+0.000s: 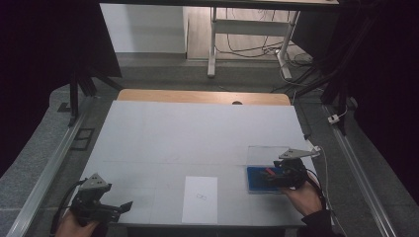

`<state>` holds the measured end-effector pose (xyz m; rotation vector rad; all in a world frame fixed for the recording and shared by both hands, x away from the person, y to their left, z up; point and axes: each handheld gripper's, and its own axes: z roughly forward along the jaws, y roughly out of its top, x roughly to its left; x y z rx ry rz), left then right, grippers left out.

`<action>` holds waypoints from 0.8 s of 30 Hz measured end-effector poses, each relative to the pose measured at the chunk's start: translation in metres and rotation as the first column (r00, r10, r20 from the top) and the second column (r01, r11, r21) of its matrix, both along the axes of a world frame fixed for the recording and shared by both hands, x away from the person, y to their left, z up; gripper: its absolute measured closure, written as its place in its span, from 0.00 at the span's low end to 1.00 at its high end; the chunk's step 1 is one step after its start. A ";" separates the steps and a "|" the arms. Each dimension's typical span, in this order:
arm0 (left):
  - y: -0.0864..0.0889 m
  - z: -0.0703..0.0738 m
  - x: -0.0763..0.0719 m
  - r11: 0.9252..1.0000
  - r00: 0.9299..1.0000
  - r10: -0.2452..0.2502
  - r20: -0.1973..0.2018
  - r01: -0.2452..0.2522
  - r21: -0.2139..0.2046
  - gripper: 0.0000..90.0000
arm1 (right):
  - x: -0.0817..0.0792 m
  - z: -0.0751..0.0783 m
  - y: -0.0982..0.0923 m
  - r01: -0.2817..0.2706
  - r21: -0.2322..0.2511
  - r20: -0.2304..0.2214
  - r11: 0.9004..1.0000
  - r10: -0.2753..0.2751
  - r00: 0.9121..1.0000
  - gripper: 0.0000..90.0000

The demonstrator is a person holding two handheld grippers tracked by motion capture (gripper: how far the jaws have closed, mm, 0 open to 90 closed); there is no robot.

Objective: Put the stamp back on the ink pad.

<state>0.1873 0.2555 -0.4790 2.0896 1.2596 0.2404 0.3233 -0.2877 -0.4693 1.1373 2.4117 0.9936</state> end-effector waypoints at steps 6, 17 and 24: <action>0.000 0.000 0.000 1.000 1.000 0.000 0.000 0.000 -0.001 0.02 | -0.001 0.000 0.003 0.019 0.051 -0.004 0.999 -0.019 1.000 0.13; 0.000 0.000 0.000 1.000 1.000 0.002 -0.001 -0.002 -0.003 0.02 | -0.005 0.006 0.006 0.029 0.094 -0.020 0.995 -0.027 0.999 0.02; 0.001 0.000 0.000 1.000 1.000 0.001 -0.001 -0.001 -0.001 0.02 | -0.012 0.011 0.008 0.011 0.085 0.005 0.996 -0.011 1.000 0.01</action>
